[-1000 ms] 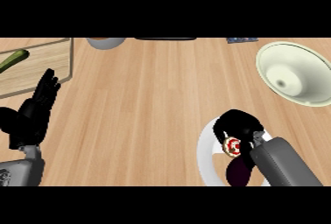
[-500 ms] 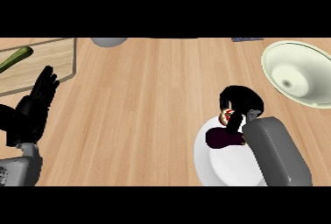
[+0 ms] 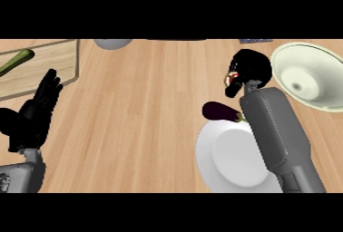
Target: Pick the cupcake from the plate and place it in the bowl
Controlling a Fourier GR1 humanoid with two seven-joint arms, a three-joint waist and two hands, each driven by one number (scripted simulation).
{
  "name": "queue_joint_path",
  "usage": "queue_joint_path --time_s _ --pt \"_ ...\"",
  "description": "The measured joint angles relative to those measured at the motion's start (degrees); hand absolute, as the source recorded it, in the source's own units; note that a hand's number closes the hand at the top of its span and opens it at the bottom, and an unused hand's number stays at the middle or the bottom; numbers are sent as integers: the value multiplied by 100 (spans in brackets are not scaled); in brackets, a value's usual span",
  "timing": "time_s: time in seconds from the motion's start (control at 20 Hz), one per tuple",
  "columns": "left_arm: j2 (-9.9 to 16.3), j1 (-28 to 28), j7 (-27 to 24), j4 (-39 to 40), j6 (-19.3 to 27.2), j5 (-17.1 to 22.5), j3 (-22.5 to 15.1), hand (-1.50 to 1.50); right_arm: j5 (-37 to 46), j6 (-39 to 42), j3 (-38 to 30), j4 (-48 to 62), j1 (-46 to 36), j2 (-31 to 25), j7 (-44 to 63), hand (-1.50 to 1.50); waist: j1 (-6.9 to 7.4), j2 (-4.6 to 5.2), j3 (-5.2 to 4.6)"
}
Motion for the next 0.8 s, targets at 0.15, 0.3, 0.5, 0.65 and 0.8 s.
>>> queue_joint_path --time_s 0.15,0.3,0.5,0.65,0.8 --pt "-31 52 -93 35 41 -34 13 0 330 -350 60 -318 -344 -44 453 150 -41 -22 -2" --pt "-12 22 -92 77 31 -27 49 0 558 -695 34 -630 -594 -123 790 150 -74 -30 -3" --pt "8 85 -151 127 -24 11 115 0 616 -823 -61 -1190 -668 -211 1093 150 -107 -36 -2" --pt "15 132 -160 84 -59 36 151 0 494 -689 -258 -1584 -634 -465 1134 150 -119 -38 -2" --pt "31 103 -247 159 -98 25 180 0 321 -821 -536 -1521 -629 -736 969 150 -107 -27 -1"
